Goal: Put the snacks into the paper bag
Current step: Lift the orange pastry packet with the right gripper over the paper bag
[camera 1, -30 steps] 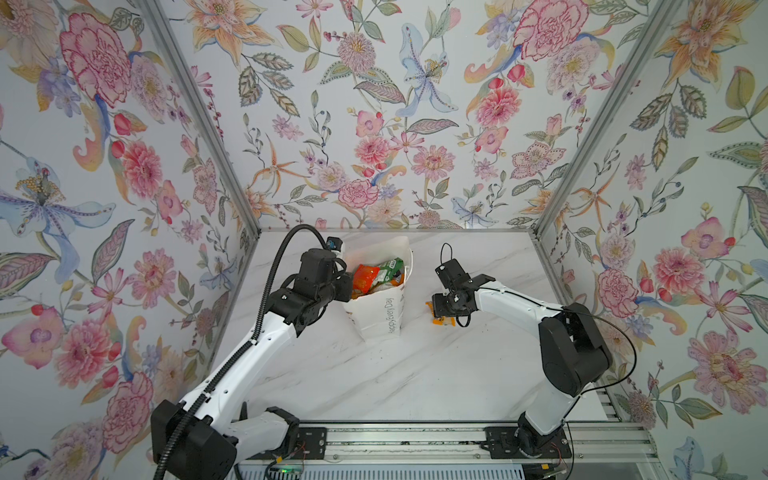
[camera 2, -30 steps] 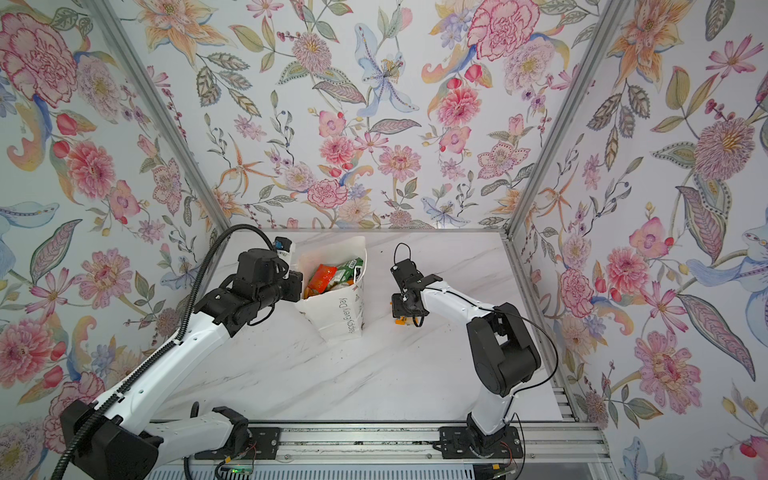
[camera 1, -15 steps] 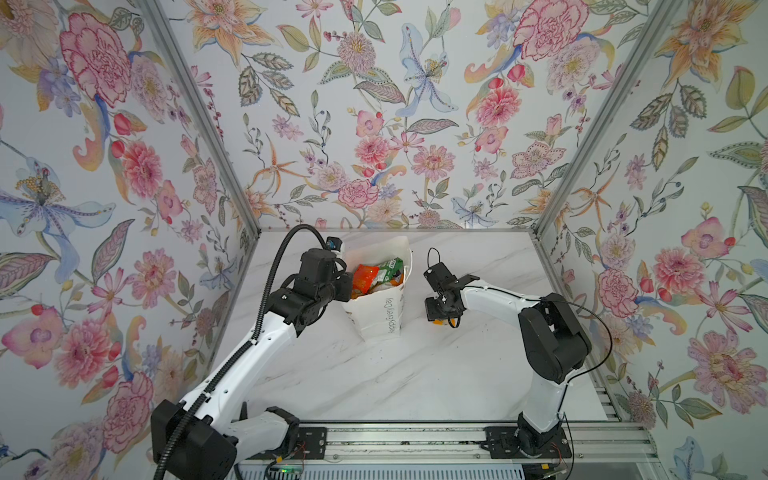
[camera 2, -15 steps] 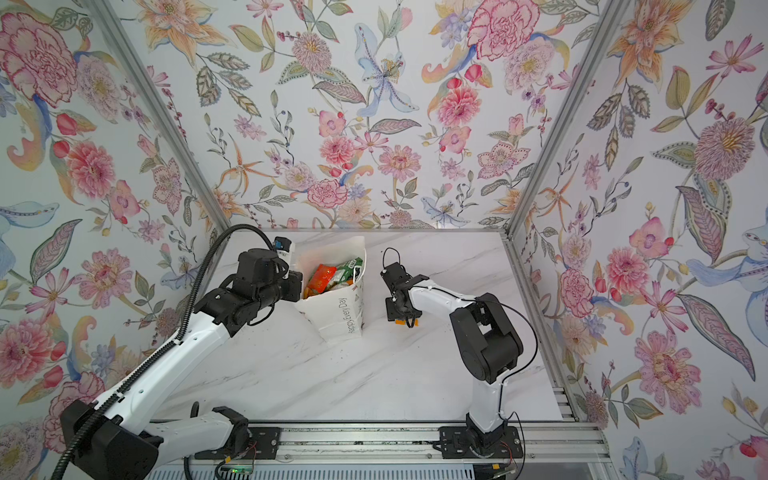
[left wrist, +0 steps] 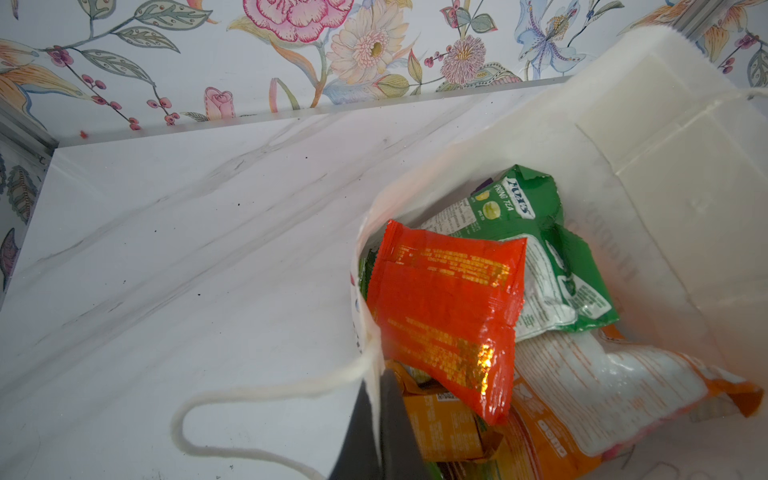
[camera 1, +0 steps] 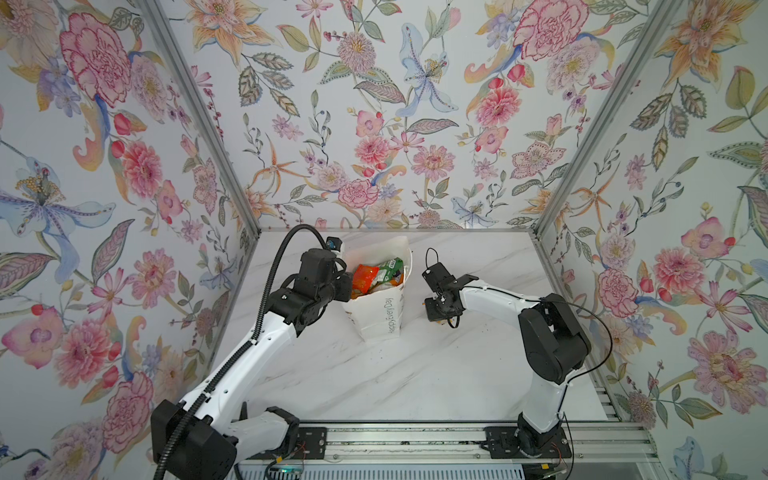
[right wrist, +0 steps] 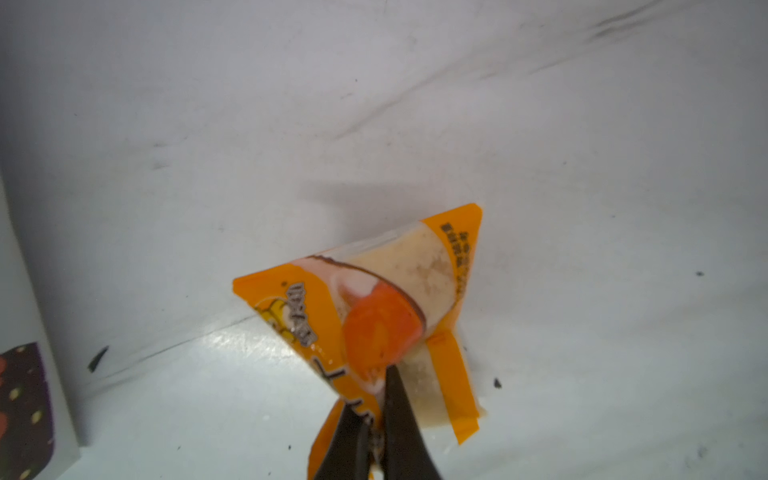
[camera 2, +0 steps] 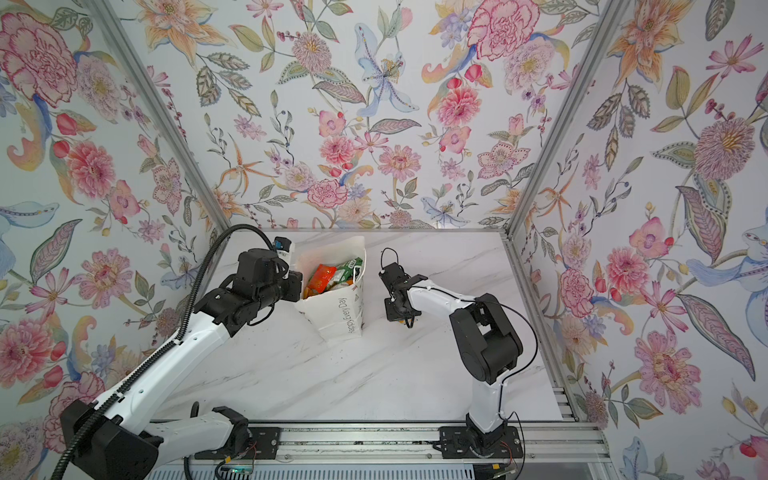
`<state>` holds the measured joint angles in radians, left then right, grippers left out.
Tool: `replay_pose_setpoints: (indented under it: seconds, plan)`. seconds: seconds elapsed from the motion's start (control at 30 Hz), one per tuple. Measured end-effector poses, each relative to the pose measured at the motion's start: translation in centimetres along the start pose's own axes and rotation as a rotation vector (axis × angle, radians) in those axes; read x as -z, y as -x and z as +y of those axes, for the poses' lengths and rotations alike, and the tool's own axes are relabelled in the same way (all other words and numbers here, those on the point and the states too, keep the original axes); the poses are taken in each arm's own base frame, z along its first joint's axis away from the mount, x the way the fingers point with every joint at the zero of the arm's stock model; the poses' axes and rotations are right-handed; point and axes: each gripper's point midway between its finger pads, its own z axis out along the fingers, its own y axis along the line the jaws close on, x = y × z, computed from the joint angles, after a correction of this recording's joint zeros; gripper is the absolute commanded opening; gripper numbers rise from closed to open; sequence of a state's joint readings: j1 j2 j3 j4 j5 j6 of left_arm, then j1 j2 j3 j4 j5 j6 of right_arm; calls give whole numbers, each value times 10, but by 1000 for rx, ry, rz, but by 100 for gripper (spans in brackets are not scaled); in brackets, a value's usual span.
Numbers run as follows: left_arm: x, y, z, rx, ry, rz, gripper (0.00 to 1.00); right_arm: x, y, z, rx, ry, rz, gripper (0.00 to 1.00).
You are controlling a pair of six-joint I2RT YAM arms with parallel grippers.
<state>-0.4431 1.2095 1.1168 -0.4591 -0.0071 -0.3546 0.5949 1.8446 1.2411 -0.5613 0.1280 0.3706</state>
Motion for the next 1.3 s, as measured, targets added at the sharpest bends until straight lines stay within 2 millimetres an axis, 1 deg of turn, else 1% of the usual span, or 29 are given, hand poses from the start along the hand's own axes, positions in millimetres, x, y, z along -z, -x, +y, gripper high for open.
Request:
replay_pose_setpoints:
  seconds: [0.2,0.33,0.43,0.53,0.63,0.7,0.8,0.87,0.97,1.07,1.17,1.23,1.3]
  plan:
    - [0,0,0,0,0,0,0,33,-2,-1,-8,43,-58,2]
    - [0,0,0,0,0,0,0,55,-4,0,-11,70,-105,2]
    - [0,0,0,1,1,0,0,82,-2,1,-21,106,-156,2]
    - [0,0,1,2,2,0,0,120,11,3,-36,149,-235,1]
    - [0,0,1,3,0,1,0,164,35,9,-42,193,-338,1]
    - [0,0,1,3,0,1,0,198,53,15,-44,231,-416,1]
    - [0,0,1,3,0,1,0,249,74,28,-33,278,-524,1]
    - [0,0,1,3,0,1,0,278,82,38,-14,304,-584,1]
    - [0,0,1,3,0,1,0,319,89,52,22,341,-664,1]
    - [0,0,1,3,-1,1,0,350,96,66,53,370,-721,1]
    - [0,0,1,3,-1,1,0,368,102,84,90,388,-751,1]
    - [0,0,1,3,-1,1,0,369,104,100,122,394,-751,1]
    - [0,0,1,3,-3,1,0,363,104,116,160,397,-734,1]
